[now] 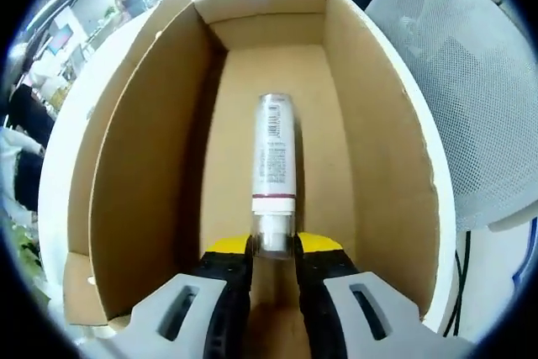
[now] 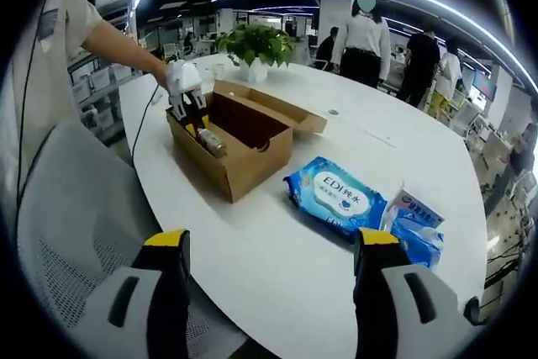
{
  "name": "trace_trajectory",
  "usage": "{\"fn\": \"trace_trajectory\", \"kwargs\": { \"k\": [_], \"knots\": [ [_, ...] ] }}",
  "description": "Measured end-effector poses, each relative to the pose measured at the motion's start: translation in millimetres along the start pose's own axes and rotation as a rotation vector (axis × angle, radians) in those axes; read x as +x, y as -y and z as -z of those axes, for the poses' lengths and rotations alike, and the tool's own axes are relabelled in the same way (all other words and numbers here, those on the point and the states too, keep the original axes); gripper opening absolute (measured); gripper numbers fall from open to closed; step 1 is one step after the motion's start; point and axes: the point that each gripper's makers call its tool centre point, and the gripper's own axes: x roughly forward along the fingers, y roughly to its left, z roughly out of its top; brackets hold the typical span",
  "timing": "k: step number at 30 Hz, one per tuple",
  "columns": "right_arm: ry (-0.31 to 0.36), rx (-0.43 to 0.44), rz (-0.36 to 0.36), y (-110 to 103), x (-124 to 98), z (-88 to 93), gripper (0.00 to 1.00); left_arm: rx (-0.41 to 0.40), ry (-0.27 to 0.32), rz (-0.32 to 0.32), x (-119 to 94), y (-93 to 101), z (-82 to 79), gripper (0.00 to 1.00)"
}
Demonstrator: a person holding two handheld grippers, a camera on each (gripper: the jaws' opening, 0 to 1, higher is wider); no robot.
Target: Operate the shoe box by opening the lid, removing the specified soft item, and placing it in the target area until the item is outside and the box remains undamaged.
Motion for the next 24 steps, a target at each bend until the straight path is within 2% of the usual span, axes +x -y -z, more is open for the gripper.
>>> {"fn": "trace_trajectory", "kwargs": {
  "k": [8, 18, 24],
  "knots": [
    [0.012, -0.025, -0.024, -4, 2, -7.5, 0.71, -0.008, 0.001, 0.007, -8, 2.3, -9.5, 0.18],
    [0.047, -0.064, -0.055, -14, 5, -21.0, 0.62, -0.076, 0.014, -0.006, -23, 2.6, -20.9, 0.17],
    [0.073, -0.1, -0.088, -21, 9, -35.4, 0.58, -0.062, 0.013, -0.02, -36, 6.6, -26.4, 0.17]
  ]
}}
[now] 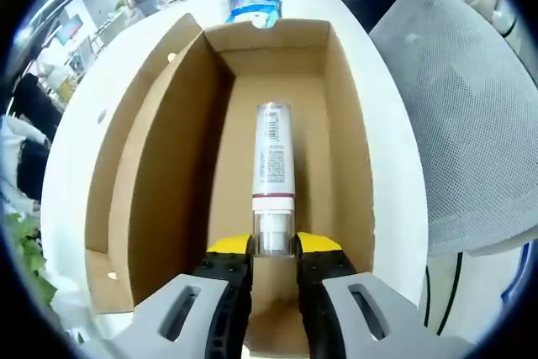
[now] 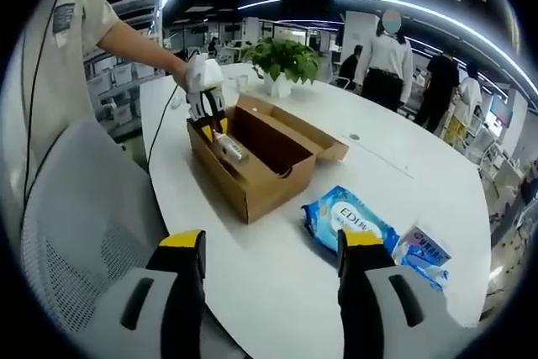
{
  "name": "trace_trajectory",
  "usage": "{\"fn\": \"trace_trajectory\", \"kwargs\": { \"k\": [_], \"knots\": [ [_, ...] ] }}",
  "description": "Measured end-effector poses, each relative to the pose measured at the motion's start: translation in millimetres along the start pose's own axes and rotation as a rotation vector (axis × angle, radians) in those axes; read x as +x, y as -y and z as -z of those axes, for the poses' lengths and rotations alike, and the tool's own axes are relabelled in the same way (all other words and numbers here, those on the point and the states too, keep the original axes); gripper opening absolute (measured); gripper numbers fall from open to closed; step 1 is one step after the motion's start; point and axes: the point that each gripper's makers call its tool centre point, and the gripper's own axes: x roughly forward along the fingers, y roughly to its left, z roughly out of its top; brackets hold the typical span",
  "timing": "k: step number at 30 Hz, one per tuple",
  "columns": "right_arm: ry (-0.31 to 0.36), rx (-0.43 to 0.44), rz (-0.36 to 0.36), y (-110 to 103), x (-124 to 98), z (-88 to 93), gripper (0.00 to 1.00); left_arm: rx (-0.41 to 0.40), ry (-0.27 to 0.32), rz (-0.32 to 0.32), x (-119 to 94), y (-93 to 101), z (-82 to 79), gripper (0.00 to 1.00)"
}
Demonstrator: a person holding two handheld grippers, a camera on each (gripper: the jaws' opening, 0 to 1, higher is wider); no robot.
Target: Operate the shoe box by opening the lid, removing the specified soft item, and placing it in the target area until the item is outside and the box remains undamaged.
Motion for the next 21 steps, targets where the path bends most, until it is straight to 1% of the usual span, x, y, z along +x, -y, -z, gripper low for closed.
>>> {"fn": "trace_trajectory", "kwargs": {
  "k": [7, 13, 15, 16, 17, 21],
  "knots": [
    [0.023, -0.043, -0.043, -9, 10, -16.4, 0.55, 0.0, 0.024, -0.007, -13, 8.3, -9.2, 0.17],
    [0.038, -0.076, -0.074, -17, 20, -30.1, 0.51, -0.005, 0.058, -0.02, -27, 15.4, -24.0, 0.17],
    [0.041, -0.103, -0.098, -23, 23, -35.4, 0.5, 0.01, 0.064, -0.025, -31, 19.1, -30.4, 0.17],
    [0.04, -0.114, -0.108, -26, 26, -38.1, 0.49, 0.018, 0.063, -0.016, -32, 23.2, -33.6, 0.17],
    [0.041, -0.121, -0.11, -27, 27, -40.4, 0.48, 0.023, 0.065, -0.014, -33, 25.8, -36.3, 0.17],
    [0.054, -0.146, -0.158, -41, 34, -50.2, 0.44, 0.058, 0.069, -0.006, -37, 37.2, -47.2, 0.17]
  ]
}}
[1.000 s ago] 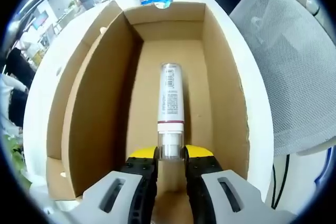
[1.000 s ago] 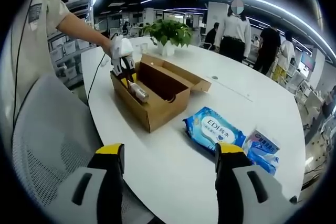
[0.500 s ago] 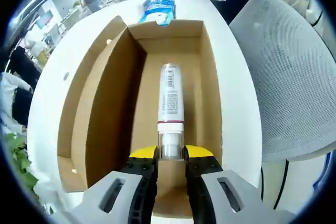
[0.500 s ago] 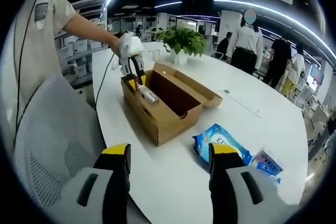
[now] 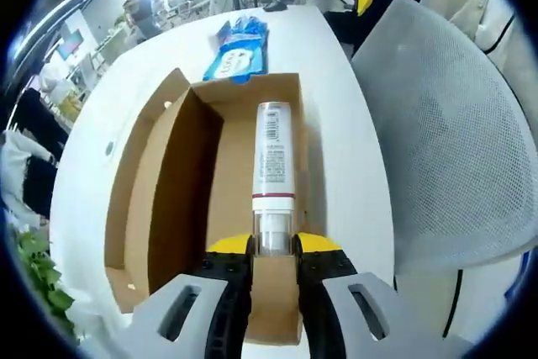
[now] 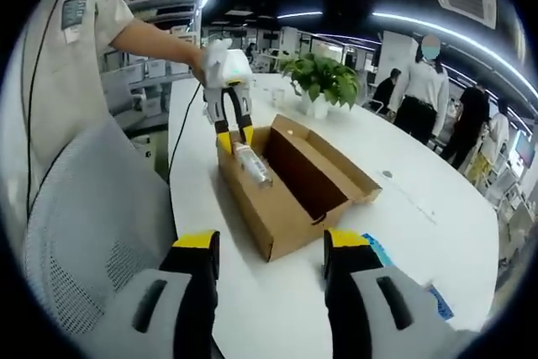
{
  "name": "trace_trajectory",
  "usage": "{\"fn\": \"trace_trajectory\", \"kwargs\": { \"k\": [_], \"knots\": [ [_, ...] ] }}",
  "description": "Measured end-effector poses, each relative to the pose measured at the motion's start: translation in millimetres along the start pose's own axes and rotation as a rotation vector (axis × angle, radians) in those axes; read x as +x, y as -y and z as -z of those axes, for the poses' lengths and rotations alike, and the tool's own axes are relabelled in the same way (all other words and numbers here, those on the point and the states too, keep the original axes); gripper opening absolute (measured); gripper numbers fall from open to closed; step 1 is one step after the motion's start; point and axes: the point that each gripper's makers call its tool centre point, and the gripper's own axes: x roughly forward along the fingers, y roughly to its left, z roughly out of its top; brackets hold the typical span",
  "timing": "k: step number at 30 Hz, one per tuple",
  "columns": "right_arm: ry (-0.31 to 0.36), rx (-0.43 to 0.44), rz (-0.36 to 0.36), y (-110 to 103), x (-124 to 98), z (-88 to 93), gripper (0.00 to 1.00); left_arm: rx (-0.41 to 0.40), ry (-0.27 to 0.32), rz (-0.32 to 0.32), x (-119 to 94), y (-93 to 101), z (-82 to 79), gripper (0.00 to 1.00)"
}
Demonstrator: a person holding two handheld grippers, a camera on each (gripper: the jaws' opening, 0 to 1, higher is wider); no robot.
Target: Operate the shoe box by opening the lid, removing the specified soft item, and placing it in the target area until the item is outside and the box remains undamaged.
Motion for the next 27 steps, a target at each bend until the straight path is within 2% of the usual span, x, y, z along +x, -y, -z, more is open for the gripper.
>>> {"fn": "trace_trajectory", "kwargs": {
  "k": [12, 18, 27],
  "knots": [
    [-0.012, -0.081, -0.097, -25, 26, -16.4, 0.37, 0.036, 0.004, 0.054, -1, 31.0, -27.8, 0.17],
    [-0.057, -0.117, -0.149, -40, 43, -12.6, 0.37, 0.072, 0.008, 0.082, 3, 46.2, -45.9, 0.17],
    [-0.117, -0.121, -0.186, -48, 59, -6.4, 0.34, 0.102, 0.018, 0.103, 6, 56.0, -60.3, 0.17]
  ]
}}
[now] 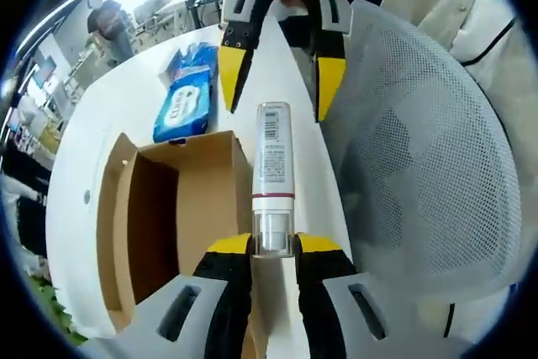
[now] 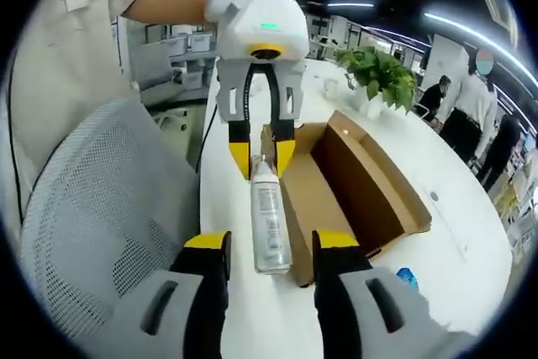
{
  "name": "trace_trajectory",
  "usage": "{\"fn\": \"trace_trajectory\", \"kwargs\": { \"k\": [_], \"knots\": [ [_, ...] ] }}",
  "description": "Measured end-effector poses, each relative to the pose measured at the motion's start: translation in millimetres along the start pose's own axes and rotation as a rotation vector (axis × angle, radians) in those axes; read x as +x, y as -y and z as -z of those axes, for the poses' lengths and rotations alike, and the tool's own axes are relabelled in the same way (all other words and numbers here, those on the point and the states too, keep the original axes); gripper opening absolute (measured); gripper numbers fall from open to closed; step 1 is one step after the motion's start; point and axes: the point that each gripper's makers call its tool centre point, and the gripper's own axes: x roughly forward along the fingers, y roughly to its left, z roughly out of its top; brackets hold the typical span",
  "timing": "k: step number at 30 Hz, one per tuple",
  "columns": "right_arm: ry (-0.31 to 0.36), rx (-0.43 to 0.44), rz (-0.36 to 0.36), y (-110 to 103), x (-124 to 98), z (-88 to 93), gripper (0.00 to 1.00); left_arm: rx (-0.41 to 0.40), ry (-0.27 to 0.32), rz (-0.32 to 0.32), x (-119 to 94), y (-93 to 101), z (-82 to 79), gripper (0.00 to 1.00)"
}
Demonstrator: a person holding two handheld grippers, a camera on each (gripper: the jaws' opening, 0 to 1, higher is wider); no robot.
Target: Operate the shoe box by opening the lid, removing the specified soft item, and placing it in the target area until the item is outside and the box remains undamaged.
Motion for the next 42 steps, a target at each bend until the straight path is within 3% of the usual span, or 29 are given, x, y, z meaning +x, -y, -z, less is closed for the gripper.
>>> {"fn": "trace_trajectory", "kwargs": {
  "k": [16, 21, 25, 28, 36, 42],
  "knots": [
    [-0.128, -0.04, -0.025, -10, 12, 22.0, 0.2, 0.053, 0.01, 0.007, 4, 6.7, -25.8, 0.17],
    [-0.097, -0.024, -0.032, -12, 9, 21.9, 0.19, 0.071, 0.027, 0.015, 0, 7.9, -28.5, 0.18],
    [-0.021, 0.025, -0.033, -11, 2, 15.7, 0.18, 0.108, 0.094, 0.008, -6, 6.3, -34.4, 0.18],
    [0.005, 0.025, -0.03, -11, -1, 12.0, 0.18, 0.093, 0.13, -0.003, -10, 4.9, -36.8, 0.19],
    [0.02, -0.002, -0.007, -7, -6, 10.3, 0.18, 0.026, 0.144, -0.021, -14, -1.8, -26.0, 0.23],
    [0.064, 0.009, 0.017, -3, -14, 4.8, 0.18, -0.043, 0.206, -0.018, -14, -2.1, -26.3, 0.25]
  ]
}}
